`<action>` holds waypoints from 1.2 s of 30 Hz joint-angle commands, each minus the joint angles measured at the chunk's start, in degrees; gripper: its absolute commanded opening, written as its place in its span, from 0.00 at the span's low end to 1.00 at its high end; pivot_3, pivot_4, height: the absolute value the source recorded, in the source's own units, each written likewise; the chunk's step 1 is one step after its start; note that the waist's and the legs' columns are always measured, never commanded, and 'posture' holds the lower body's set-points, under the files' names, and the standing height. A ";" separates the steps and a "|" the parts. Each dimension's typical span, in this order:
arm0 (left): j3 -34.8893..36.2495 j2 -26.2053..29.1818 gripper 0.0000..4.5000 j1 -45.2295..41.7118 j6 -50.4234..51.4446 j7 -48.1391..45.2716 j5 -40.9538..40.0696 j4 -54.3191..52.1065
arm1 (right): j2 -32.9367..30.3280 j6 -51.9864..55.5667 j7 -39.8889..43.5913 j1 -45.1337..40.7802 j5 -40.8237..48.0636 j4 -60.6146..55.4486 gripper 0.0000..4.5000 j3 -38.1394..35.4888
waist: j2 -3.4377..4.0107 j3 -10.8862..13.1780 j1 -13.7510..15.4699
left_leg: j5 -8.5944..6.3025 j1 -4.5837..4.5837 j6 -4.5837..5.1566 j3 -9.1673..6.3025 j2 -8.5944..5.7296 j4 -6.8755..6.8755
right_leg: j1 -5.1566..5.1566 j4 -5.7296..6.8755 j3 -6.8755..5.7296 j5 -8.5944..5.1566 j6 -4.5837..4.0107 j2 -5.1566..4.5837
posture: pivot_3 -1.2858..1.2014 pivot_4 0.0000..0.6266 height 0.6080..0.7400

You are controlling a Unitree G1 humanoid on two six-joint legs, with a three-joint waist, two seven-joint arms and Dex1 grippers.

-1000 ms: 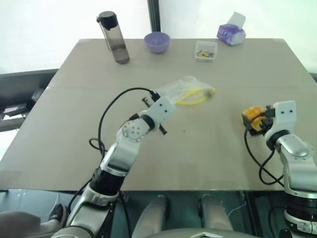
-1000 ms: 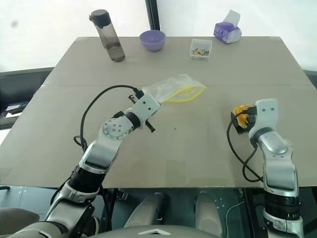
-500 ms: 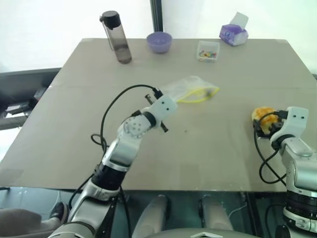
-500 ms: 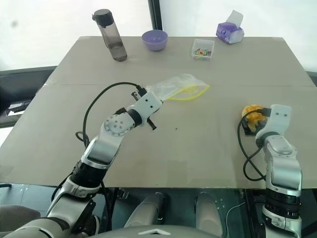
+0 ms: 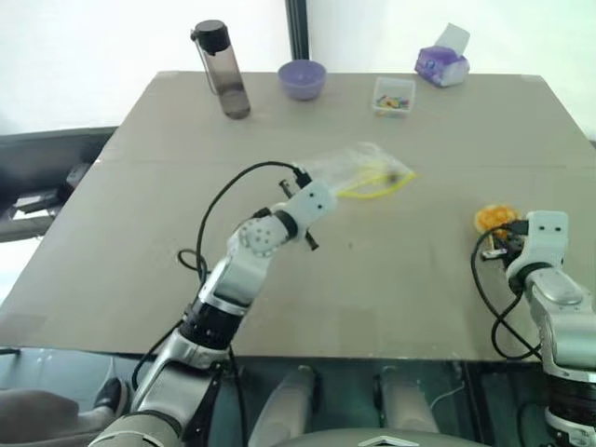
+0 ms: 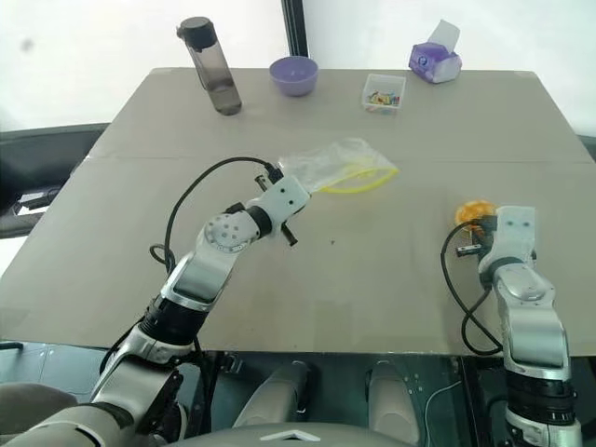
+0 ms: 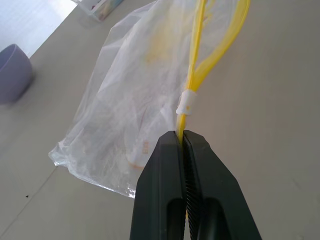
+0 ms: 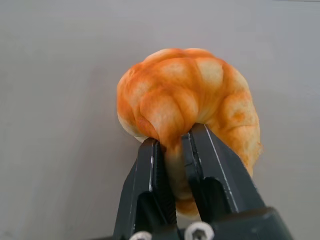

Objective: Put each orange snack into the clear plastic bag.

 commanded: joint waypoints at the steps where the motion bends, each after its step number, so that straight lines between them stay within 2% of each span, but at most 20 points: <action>1: 0.08 -0.79 0.00 -1.98 -3.08 0.12 -0.24 1.36 | -1.85 -0.63 3.07 0.88 1.05 -4.69 0.15 2.17 | 0.00 0.00 -0.07 | 0.00 0.00 0.00 0.01 0.00 0.01 | 0.00 0.01 0.00 0.00 0.00 0.00 | 0.52 0.24 0.99; 6: -0.50 -1.95 0.00 -2.37 -4.25 0.01 -0.16 2.45 | -5.06 -0.27 9.13 -0.81 3.88 -10.81 0.15 5.76 | 0.00 0.00 -0.13 | 0.00 -0.01 0.01 0.00 0.01 0.01 | -0.01 0.01 0.00 0.00 0.01 0.01 | 0.52 0.24 0.99; 12: -0.50 -2.83 0.00 -2.86 -4.39 0.47 0.15 3.18 | -6.35 1.23 12.83 -7.28 6.58 -13.60 0.15 10.91 | -0.01 0.01 0.00 | -0.01 -0.04 0.01 -0.06 0.01 0.06 | 0.01 0.00 -0.07 0.00 0.01 0.01 | 0.52 0.24 0.99; 22: -0.60 -2.98 0.00 0.76 -2.53 0.98 1.05 -1.17 | -4.68 -0.47 14.79 -16.87 7.17 -6.92 0.15 18.47 | -0.02 0.01 0.07 | 0.02 -0.07 -0.03 -0.08 0.00 0.09 | 0.00 -0.02 -0.09 0.00 0.01 0.00 | 0.52 0.24 0.99; 27: -0.23 -3.16 0.00 1.27 -1.89 1.70 1.23 -2.21 | -4.61 -2.45 15.71 -17.68 6.74 -3.77 0.15 20.49 | -0.02 0.01 0.11 | 0.02 -0.08 -0.03 -0.09 -0.01 0.09 | 0.00 -0.02 -0.09 0.00 0.01 -0.01 | 0.52 0.24 0.99; 36: -0.32 -3.16 0.00 1.02 -1.52 2.09 1.16 -1.99 | -6.87 -2.47 18.59 -13.67 10.52 -9.00 0.15 17.03 | -0.02 0.01 0.09 | 0.01 -0.08 -0.01 -0.09 -0.01 0.09 | 0.00 -0.02 -0.09 0.00 0.01 -0.01 | 0.52 0.24 0.99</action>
